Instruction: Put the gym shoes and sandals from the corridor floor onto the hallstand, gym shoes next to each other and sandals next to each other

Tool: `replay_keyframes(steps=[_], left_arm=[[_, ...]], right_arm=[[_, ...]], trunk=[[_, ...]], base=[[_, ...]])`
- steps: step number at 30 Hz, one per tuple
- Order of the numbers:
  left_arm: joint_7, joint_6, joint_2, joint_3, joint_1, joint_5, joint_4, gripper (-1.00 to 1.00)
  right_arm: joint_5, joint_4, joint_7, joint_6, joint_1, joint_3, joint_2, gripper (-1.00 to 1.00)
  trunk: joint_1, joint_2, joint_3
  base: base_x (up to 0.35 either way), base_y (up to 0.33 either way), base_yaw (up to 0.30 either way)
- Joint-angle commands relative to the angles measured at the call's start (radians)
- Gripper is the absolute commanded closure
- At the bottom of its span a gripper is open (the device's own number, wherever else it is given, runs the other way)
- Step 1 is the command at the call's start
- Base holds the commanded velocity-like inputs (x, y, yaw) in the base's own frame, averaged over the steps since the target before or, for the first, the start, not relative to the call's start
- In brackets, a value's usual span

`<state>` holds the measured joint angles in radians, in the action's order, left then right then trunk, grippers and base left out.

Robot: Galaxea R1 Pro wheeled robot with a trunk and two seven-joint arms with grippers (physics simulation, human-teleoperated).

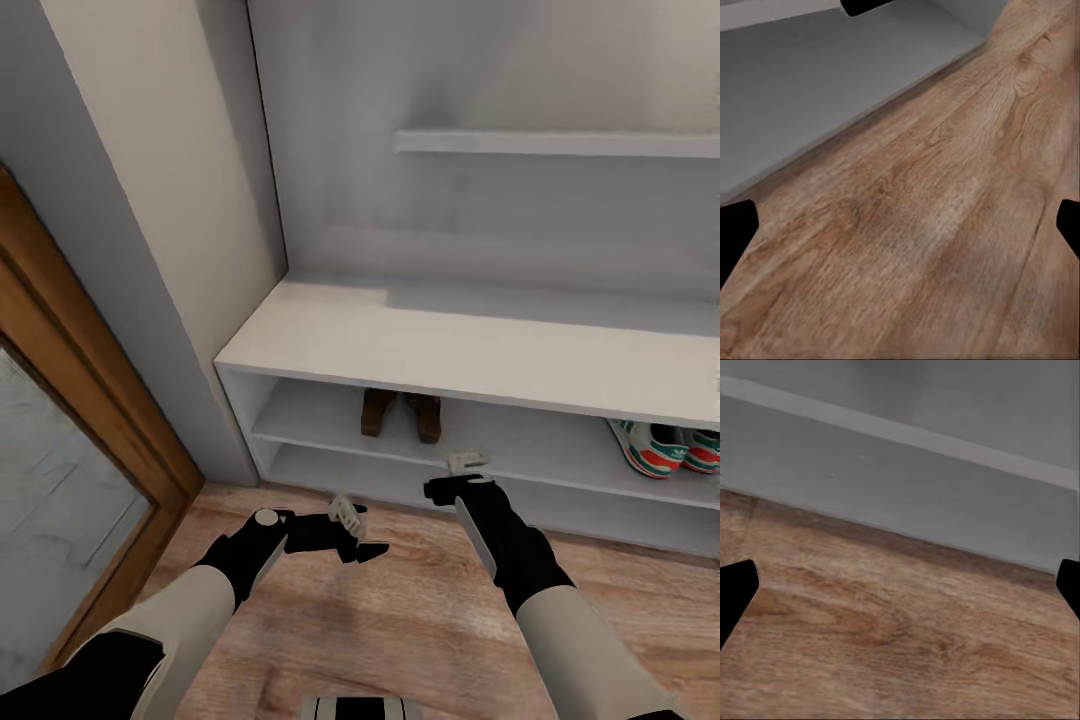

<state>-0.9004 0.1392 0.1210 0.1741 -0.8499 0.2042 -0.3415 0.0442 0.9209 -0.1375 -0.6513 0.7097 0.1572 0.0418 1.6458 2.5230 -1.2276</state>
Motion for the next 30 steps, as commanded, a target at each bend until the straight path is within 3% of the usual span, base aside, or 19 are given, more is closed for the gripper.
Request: replay_keyframes(steps=[1, 14, 30], left_arm=[[0.000, 0.010, 0.000, -0.002, 0.000, 0.011, -0.001, -1.00], [0.000, 0.010, 0.000, -0.002, 0.000, 0.011, -0.001, -1.00], [0.000, 0.010, 0.000, -0.001, 0.000, 0.011, -0.001, -1.00]], right_arm=[[0.005, 0.001, -0.007, -0.005, 0.000, 0.002, 0.000, -1.00], [0.005, 0.001, -0.007, -0.004, 0.000, 0.003, 0.000, -1.00], [0.005, 0.001, -0.007, -0.004, 0.000, 0.002, 0.000, -1.00]], trunk=[[-0.001, 0.000, -0.001], [-0.001, 0.000, -0.001], [-0.001, 0.000, -0.001]], base=[[-0.327, 0.000, 0.000], [-0.302, 0.000, 0.000], [-0.018, 0.000, 0.000]])
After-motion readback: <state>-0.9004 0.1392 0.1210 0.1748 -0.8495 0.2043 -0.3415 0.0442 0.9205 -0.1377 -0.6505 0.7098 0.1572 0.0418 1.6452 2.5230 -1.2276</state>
